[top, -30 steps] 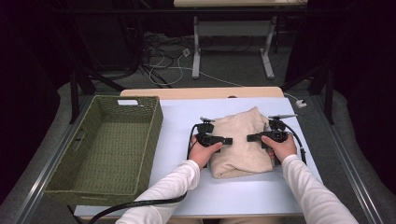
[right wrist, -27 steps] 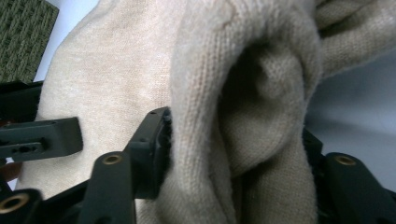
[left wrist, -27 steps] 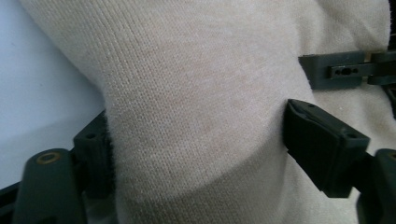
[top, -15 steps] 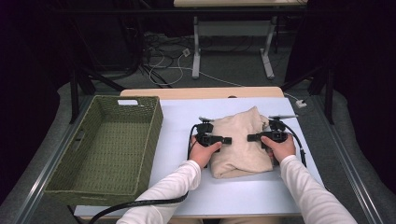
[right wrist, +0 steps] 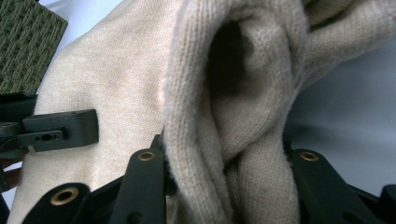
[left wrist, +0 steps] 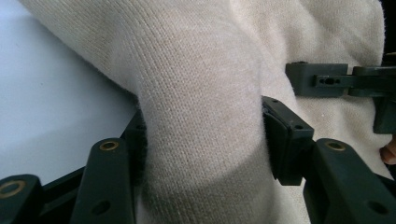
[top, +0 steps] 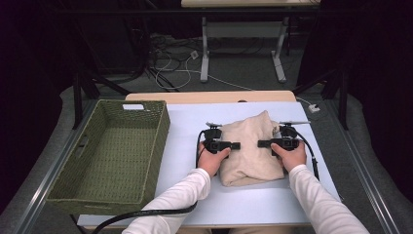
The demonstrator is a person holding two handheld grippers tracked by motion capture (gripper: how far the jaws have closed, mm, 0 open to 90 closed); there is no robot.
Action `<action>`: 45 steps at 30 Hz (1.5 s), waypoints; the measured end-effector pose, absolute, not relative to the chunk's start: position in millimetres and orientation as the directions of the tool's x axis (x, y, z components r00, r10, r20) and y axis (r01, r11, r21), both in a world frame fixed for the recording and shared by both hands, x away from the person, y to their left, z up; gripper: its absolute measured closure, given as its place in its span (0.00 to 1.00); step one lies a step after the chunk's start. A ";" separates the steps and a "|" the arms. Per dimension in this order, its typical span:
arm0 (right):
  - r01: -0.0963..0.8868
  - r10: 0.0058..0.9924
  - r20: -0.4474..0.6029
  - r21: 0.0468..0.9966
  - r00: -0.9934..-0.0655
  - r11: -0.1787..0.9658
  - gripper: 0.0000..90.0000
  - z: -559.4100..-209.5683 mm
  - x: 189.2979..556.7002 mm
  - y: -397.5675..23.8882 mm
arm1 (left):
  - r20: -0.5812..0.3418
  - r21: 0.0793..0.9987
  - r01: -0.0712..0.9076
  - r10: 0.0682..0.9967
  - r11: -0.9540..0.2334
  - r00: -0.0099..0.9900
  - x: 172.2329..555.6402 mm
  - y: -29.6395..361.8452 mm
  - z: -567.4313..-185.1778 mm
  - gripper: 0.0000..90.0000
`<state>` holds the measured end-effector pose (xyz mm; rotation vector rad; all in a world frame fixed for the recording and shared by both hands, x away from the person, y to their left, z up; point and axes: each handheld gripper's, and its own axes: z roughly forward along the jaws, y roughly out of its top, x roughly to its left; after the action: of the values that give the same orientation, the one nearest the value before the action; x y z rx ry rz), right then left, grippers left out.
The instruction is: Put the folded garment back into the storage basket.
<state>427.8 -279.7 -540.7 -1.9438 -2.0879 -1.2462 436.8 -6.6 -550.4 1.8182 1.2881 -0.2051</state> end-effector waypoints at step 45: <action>0.752 0.827 0.515 0.631 -0.225 -0.188 0.70 -492.4 416.4 -262.2 | -0.522 0.593 0.797 0.699 -0.115 0.489 448.7 3.9 -493.8 0.62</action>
<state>416.4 -262.2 -492.4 -2.0039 -2.0518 -1.4725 448.7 3.9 -493.8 1.8521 1.2498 -0.1395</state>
